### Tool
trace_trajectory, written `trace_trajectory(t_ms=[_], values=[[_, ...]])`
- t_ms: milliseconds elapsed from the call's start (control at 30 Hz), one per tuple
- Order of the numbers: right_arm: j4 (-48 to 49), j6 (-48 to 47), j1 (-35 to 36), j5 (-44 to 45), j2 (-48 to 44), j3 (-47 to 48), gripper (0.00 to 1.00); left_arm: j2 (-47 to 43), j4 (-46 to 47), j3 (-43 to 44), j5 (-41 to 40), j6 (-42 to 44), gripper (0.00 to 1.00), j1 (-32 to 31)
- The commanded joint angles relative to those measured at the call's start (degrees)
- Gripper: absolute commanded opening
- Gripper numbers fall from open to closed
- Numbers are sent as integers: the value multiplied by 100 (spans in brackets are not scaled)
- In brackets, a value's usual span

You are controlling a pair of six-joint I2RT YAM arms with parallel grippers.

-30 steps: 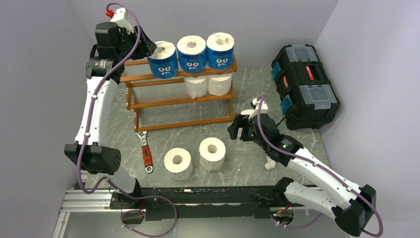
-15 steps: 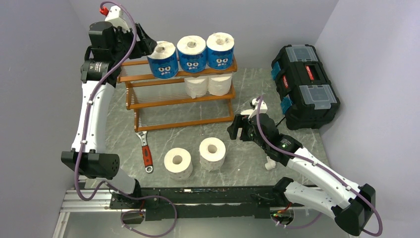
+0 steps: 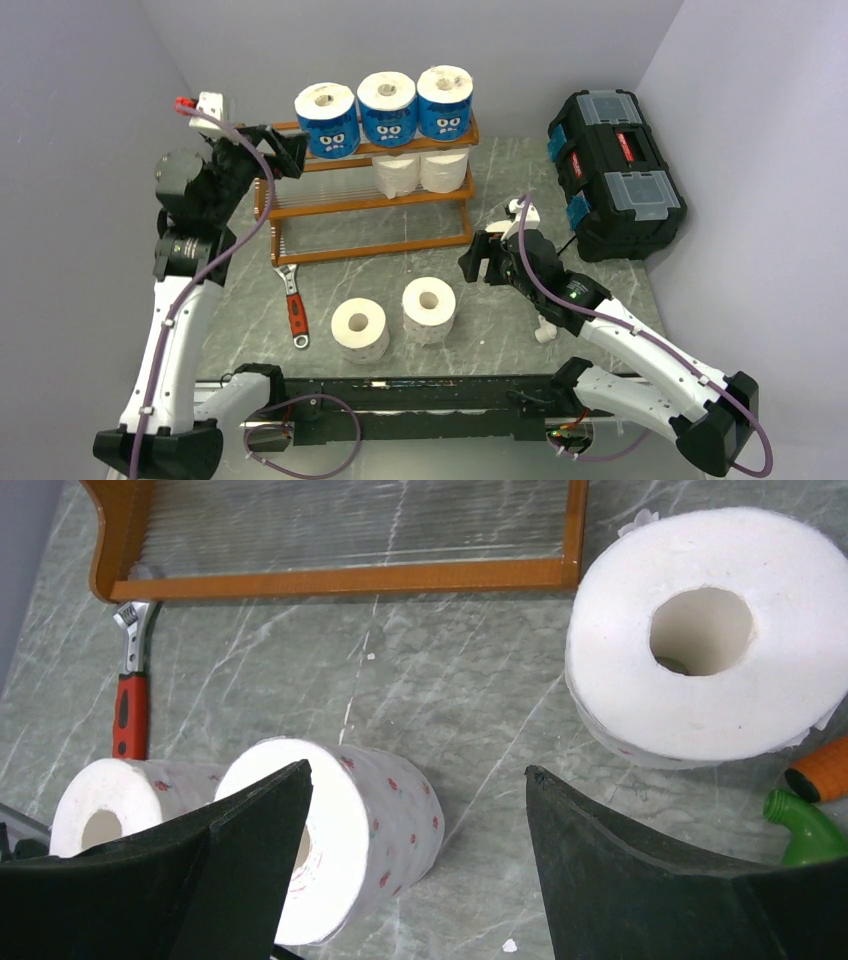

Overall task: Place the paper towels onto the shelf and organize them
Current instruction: Place the paper towel on the shelf, then adjust the paper towel on the shelf.

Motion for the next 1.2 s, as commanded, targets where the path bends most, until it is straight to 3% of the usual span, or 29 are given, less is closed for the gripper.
trace_trajectory(t_ms=[0,233,400,933,1167], values=[[309,-76,-16,-65,-65,-53,80,-373,1048,-576,486,657,99,18],[350,-48,-12,-163,59,26,80,-173,1075,-963,865,975,99,25],[316,-50,-17,-139,54,27,80,132,1697,-1238,956,933,99,23],[280,-143,-19,-7,99,34,80,1130,2081,-714,1192,949,99,21],[334,-187,-17,96,3,-56,80,1477,2308,-588,1686,967,97,25]])
